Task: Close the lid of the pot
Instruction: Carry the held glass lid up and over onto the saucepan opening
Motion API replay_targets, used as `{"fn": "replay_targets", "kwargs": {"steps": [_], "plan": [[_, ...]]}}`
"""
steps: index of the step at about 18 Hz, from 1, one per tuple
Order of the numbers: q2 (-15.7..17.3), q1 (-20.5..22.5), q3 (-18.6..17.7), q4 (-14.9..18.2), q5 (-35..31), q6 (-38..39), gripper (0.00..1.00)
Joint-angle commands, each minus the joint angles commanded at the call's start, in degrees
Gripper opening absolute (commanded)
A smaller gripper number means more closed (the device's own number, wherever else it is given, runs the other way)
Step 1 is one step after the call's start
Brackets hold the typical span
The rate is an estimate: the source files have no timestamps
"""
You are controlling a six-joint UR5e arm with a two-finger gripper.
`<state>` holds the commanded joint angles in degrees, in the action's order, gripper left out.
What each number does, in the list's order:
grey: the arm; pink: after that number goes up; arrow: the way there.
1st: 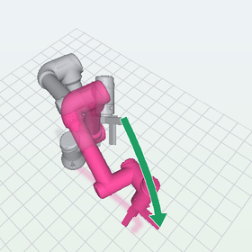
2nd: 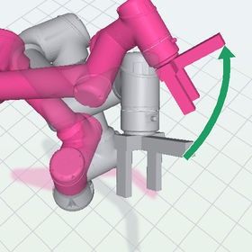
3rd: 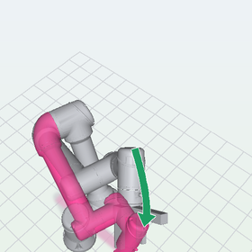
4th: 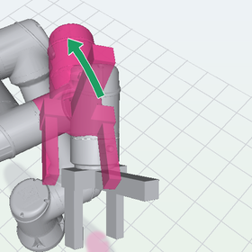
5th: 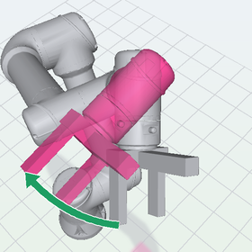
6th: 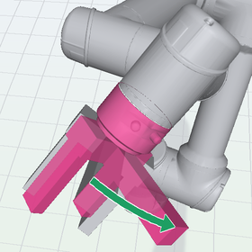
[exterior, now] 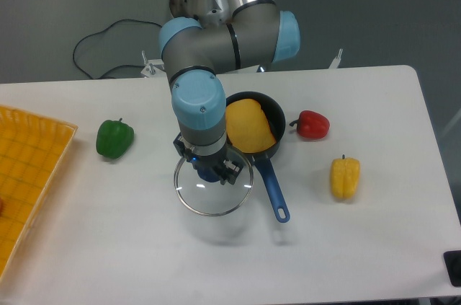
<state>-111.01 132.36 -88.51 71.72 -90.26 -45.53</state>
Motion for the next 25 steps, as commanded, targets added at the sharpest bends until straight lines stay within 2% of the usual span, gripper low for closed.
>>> {"fn": "replay_targets", "kwargs": {"steps": [6, 10, 14, 17, 22, 25], "plan": [[0.2, 0.3, -0.1, 0.1, -0.2, -0.2, 0.51], [1.7, 1.3, -0.2, 3.0, -0.1, -3.4, 0.51], [1.8, 1.6, -0.9, 3.3, -0.1, -4.3, 0.51], [2.1, 1.6, -2.9, 2.8, -0.3, -6.7, 0.51], [3.6, 2.8, -4.0, 3.3, -0.5, -10.9, 0.51], [5.4, 3.7, -6.8, 3.3, -0.8, -15.9, 0.51]]}}
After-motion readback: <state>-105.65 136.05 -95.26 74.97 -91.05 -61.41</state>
